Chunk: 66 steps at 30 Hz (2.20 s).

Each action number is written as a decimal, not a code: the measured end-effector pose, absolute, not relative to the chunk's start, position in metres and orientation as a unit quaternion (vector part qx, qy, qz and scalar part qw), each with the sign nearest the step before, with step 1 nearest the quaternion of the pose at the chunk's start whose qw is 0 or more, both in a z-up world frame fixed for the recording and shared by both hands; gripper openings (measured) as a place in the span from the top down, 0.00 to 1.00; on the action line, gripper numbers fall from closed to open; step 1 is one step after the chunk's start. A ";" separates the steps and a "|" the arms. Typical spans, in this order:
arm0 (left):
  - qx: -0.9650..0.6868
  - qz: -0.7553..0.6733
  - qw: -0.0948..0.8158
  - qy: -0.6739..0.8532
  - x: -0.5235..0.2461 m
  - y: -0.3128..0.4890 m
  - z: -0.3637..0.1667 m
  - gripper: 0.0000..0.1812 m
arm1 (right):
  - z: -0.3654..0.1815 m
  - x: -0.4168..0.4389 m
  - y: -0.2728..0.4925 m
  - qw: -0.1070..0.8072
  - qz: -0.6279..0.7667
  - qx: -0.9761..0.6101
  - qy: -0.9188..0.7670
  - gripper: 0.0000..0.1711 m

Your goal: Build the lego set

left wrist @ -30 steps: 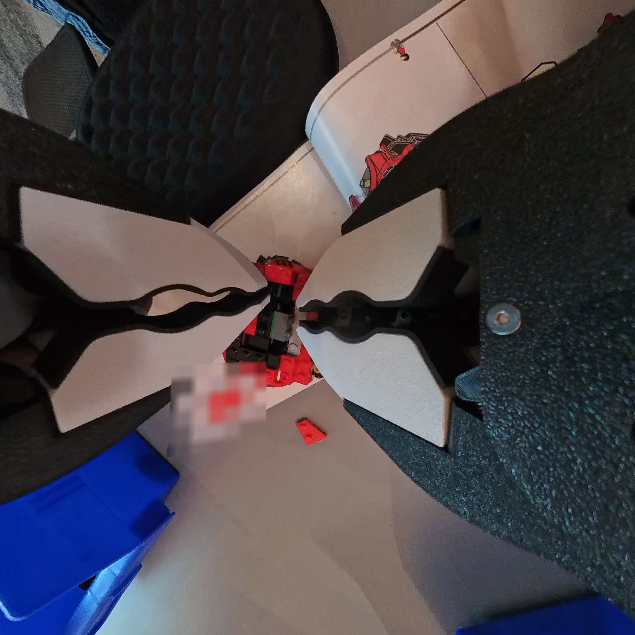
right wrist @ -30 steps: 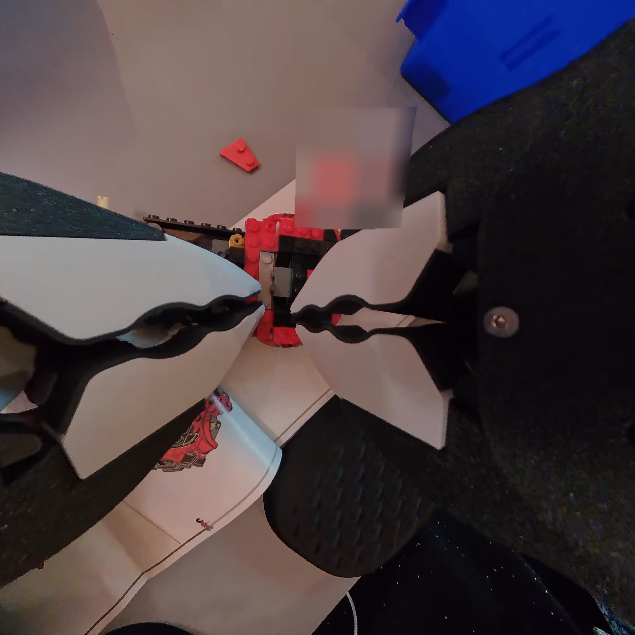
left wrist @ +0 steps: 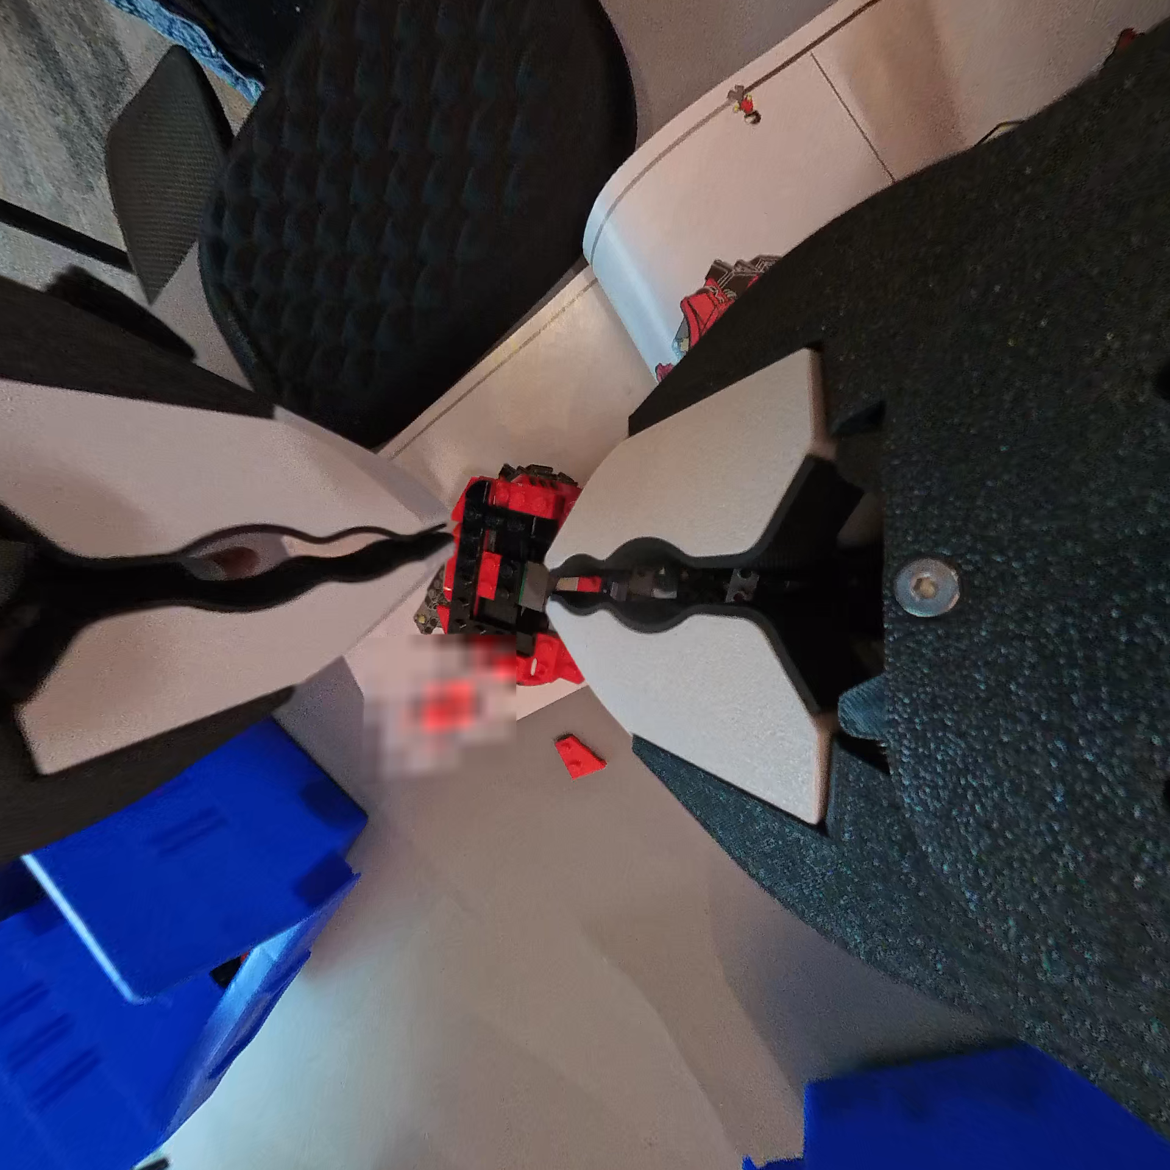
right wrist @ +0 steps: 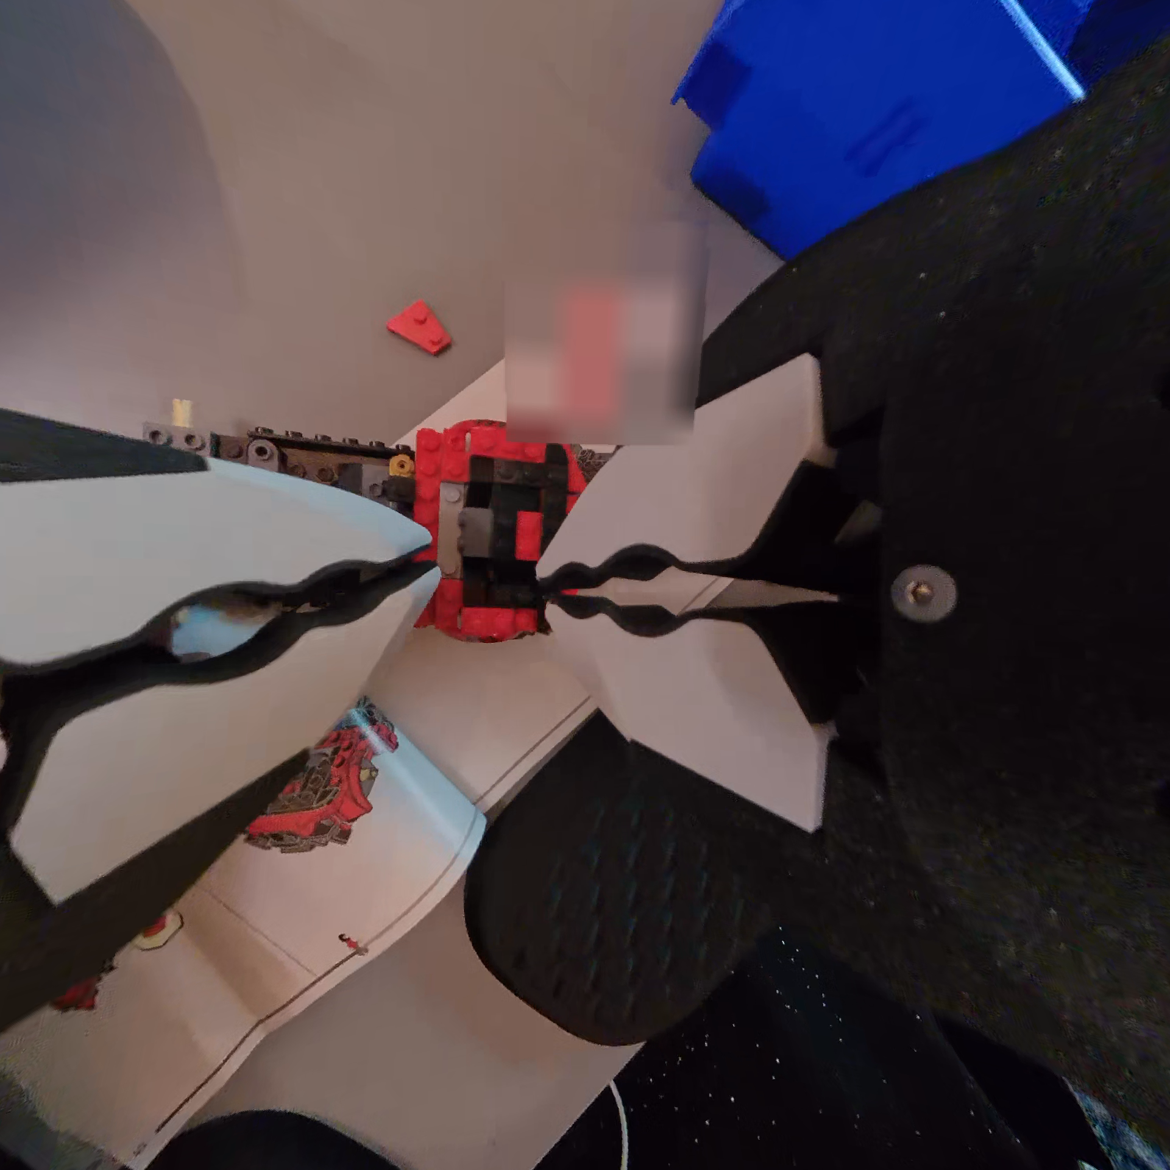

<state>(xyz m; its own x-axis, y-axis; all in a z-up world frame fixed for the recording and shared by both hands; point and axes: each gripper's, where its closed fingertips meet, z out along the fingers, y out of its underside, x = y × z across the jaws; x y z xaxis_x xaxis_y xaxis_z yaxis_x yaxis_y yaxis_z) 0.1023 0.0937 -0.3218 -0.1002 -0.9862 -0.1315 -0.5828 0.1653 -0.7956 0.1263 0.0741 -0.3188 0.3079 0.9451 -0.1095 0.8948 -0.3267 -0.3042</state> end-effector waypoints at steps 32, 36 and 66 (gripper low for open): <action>-0.562 -0.320 0.319 0.693 0.100 0.082 -0.323 0.88 | -0.313 0.125 0.062 0.294 0.110 -0.624 -0.716 0.75; -0.551 -0.306 0.310 0.712 0.102 0.076 -0.332 0.85 | -0.327 0.124 0.062 0.334 0.066 -0.556 -0.758 0.76; -0.545 -0.318 0.307 0.712 0.108 0.075 -0.344 0.87 | -0.343 0.120 0.073 0.384 0.023 -0.481 -0.788 0.83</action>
